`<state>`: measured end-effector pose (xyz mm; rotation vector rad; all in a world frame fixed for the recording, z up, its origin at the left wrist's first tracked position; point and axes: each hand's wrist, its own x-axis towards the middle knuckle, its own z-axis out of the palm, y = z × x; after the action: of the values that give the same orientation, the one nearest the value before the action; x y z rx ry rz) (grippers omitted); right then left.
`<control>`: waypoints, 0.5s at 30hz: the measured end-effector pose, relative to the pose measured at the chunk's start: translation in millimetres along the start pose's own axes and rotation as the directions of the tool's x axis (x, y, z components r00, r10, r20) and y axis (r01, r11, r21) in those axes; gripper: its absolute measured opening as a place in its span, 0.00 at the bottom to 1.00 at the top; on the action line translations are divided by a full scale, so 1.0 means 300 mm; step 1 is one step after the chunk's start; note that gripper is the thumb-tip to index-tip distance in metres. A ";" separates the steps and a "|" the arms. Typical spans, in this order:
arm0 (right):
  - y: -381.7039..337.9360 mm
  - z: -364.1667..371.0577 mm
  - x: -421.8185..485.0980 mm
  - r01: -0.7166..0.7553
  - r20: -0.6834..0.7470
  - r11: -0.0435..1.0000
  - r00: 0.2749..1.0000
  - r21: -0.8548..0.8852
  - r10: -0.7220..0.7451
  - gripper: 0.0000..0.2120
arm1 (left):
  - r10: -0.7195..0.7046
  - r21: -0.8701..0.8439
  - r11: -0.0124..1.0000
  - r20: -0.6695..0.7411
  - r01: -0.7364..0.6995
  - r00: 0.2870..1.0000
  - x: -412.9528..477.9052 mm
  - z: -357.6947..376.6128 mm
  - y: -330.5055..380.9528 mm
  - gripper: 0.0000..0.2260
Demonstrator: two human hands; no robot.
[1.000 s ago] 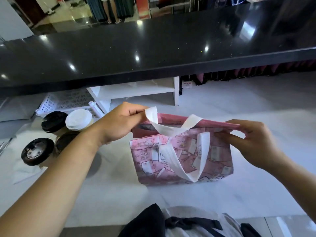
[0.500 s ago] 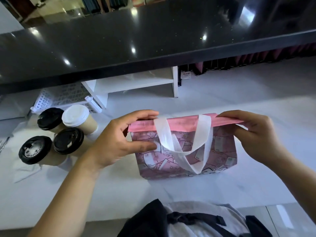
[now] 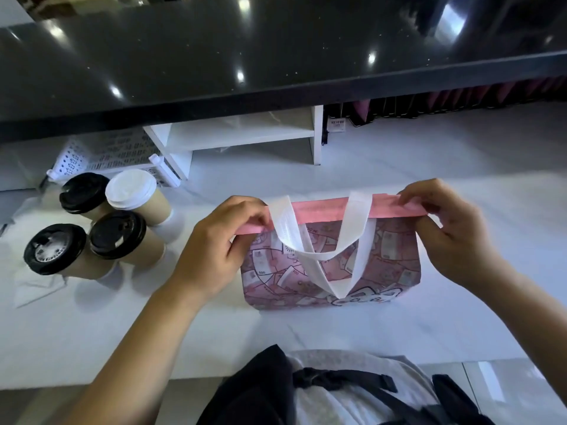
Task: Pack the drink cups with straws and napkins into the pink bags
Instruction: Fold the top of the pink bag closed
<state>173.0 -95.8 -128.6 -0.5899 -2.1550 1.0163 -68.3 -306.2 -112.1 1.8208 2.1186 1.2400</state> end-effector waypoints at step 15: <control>0.007 0.017 -0.026 -0.034 -0.058 0.999 0.998 0.034 0.036 0.24 | -0.210 0.356 0.868 -0.370 0.347 0.905 -0.049 0.102 0.130 0.15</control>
<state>174.7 -102.0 -135.6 -0.6355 -2.0797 1.0390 -16.6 -304.5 -115.0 1.4130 2.8972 1.1375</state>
